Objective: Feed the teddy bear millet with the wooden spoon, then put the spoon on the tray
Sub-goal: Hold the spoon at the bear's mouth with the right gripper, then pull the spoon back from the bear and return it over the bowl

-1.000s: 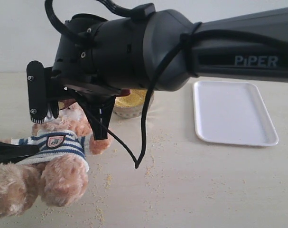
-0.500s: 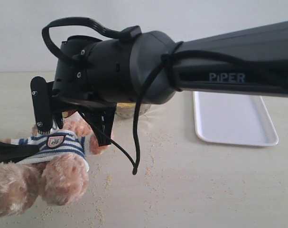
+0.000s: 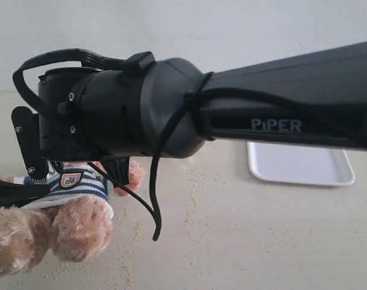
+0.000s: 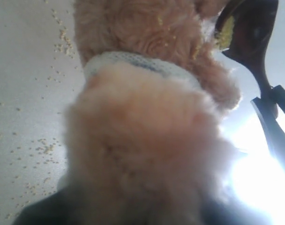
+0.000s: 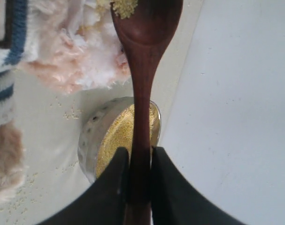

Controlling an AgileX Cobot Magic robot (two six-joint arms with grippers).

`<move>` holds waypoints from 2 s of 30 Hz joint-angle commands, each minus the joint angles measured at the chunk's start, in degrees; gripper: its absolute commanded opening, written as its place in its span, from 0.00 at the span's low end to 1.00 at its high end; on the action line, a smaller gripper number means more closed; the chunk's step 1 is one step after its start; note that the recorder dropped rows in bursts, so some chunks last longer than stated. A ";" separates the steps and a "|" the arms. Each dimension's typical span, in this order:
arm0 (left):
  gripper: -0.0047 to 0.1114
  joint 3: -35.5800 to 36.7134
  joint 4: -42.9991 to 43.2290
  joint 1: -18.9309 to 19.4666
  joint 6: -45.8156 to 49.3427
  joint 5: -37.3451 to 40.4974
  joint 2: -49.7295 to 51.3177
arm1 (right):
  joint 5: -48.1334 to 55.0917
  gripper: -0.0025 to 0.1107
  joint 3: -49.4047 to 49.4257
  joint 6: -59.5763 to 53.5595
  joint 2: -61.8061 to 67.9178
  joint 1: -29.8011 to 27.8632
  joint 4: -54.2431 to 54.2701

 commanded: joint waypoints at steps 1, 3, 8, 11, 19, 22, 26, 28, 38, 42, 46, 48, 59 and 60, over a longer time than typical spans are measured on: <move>0.08 -0.29 -0.61 -0.29 0.36 2.29 0.14 | 0.97 0.02 0.00 1.48 -0.29 0.79 -2.01; 0.08 -0.29 -0.61 -0.29 0.36 2.29 0.14 | 1.13 0.02 0.00 1.46 -0.29 1.05 -2.22; 0.08 -0.29 -0.61 -0.29 0.36 2.29 0.14 | 1.96 0.02 0.00 1.76 -0.29 1.33 -3.80; 0.08 -0.29 -0.61 -0.29 0.36 2.29 0.14 | 2.60 0.02 0.00 1.76 -0.29 1.33 -5.04; 0.08 -0.29 -0.61 -0.29 0.36 2.29 0.14 | 3.32 0.02 0.00 -1.94 -0.29 1.34 -4.80; 0.08 -0.29 -0.61 -0.29 0.36 2.29 0.14 | 3.42 0.02 0.00 -1.94 -0.29 1.34 -4.82; 0.08 -0.29 -0.61 -0.29 0.36 2.29 0.14 | 3.41 0.02 0.00 -1.84 -0.29 1.34 -5.31; 0.08 -0.29 -0.61 -0.29 0.36 2.29 0.14 | 3.41 0.02 0.00 -1.84 -0.29 1.34 -5.31; 0.08 -0.29 -0.61 -0.29 0.36 2.29 0.14 | 3.03 0.02 0.00 -3.21 -0.29 1.34 -5.95; 0.08 -0.29 -0.61 -0.29 0.36 2.29 0.14 | 3.14 0.02 0.00 -1.45 -0.29 1.34 -8.54; 0.08 -0.29 -0.61 -0.29 0.36 2.29 0.14 | 3.58 0.02 0.00 -1.20 -0.29 1.34 -8.55; 0.08 -0.29 -0.61 -0.29 0.36 2.29 0.14 | 3.33 0.02 0.91 0.32 -0.42 1.44 -9.58; 0.08 -0.29 -0.61 -0.29 0.36 2.29 0.14 | 1.64 0.02 10.73 20.75 -4.23 2.68 -23.76; 0.08 -0.29 -0.61 -0.29 0.36 2.29 0.14 | 1.42 0.02 10.73 24.19 -5.37 2.68 -23.43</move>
